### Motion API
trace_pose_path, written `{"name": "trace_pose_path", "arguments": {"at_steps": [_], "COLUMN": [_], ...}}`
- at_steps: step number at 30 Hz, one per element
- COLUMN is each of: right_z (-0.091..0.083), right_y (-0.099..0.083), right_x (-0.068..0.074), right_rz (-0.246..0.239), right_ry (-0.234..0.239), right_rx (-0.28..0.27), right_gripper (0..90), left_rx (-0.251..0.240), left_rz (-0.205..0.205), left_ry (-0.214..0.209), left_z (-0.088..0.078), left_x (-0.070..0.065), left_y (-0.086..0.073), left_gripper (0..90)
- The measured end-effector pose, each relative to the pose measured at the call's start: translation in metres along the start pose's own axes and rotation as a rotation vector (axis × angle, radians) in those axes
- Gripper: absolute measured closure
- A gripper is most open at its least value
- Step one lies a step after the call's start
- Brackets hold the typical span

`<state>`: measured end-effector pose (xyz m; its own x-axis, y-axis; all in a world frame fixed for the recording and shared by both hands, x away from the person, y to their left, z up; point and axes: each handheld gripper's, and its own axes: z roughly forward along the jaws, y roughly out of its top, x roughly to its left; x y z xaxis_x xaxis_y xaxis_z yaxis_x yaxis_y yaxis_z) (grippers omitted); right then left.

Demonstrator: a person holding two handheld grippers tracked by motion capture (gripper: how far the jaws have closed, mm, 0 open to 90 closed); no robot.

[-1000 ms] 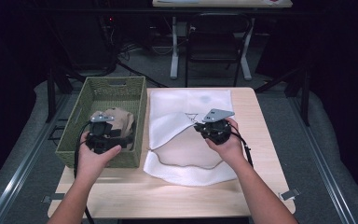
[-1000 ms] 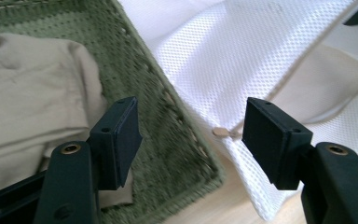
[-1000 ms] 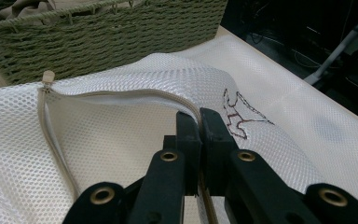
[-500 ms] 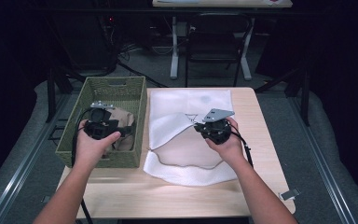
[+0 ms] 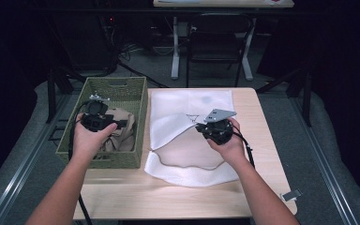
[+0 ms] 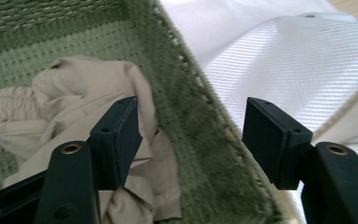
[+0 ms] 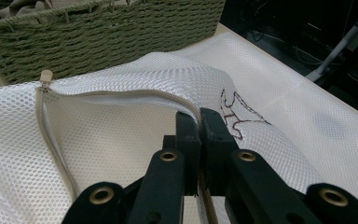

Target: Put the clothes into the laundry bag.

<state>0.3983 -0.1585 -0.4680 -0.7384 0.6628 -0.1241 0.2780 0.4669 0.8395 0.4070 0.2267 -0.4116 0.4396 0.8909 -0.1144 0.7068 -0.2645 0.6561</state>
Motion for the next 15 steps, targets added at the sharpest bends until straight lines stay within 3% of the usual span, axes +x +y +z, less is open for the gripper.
{"name": "trace_pose_path", "arguments": {"at_steps": [8, 15], "right_z": [0.0, 0.0], "right_y": [0.0, -0.001], "right_x": [0.001, 0.0], "right_rz": [-0.003, 0.001], "right_ry": [0.0, 0.0], "right_rx": [0.002, 0.003], "right_gripper": [87.0, 86.8], "left_rx": [0.044, 0.111], "left_rz": [-0.045, -0.05], "left_ry": [0.012, 0.086], "left_z": [0.02, 0.045], "left_x": [0.02, 0.034], "left_y": [0.003, 0.005], "left_gripper": [36.7, 36.5]}}
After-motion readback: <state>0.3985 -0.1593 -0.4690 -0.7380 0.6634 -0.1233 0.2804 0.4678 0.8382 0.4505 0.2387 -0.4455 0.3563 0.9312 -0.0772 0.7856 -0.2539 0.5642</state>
